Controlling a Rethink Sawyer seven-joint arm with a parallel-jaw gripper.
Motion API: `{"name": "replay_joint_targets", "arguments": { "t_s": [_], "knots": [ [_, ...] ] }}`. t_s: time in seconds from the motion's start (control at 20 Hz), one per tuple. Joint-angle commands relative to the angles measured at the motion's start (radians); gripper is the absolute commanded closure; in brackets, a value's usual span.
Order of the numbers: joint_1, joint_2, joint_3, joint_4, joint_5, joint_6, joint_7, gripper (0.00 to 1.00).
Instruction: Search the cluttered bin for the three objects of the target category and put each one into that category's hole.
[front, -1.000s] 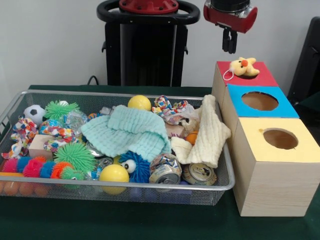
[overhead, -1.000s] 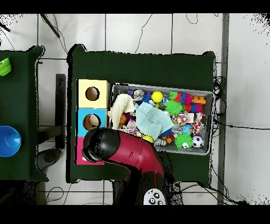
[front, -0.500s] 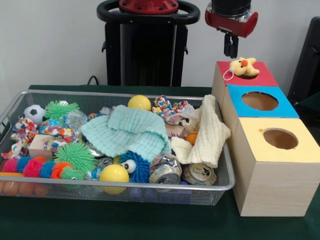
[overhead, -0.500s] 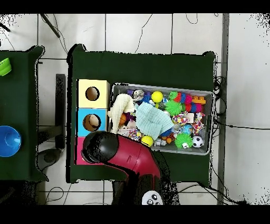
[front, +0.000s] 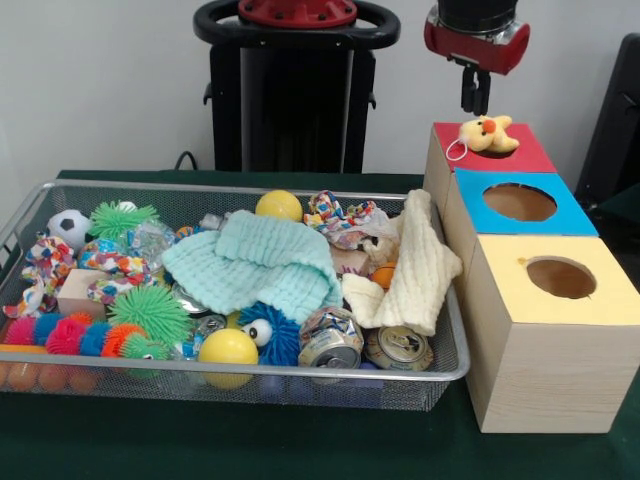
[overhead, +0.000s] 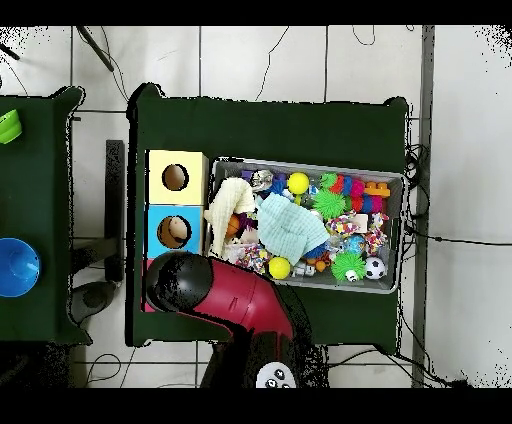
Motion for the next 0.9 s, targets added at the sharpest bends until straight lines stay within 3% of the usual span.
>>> {"name": "replay_joint_targets", "arguments": {
  "t_s": [0.05,0.45,0.9],
  "knots": [
    [0.005,0.030,0.075,0.045,0.082,-0.034,0.202,1.00],
    [-0.033,0.058,0.128,0.097,0.175,-0.038,0.143,1.00],
    [-0.103,0.123,0.204,0.172,0.222,-0.160,0.030,1.00]
  ]
}}
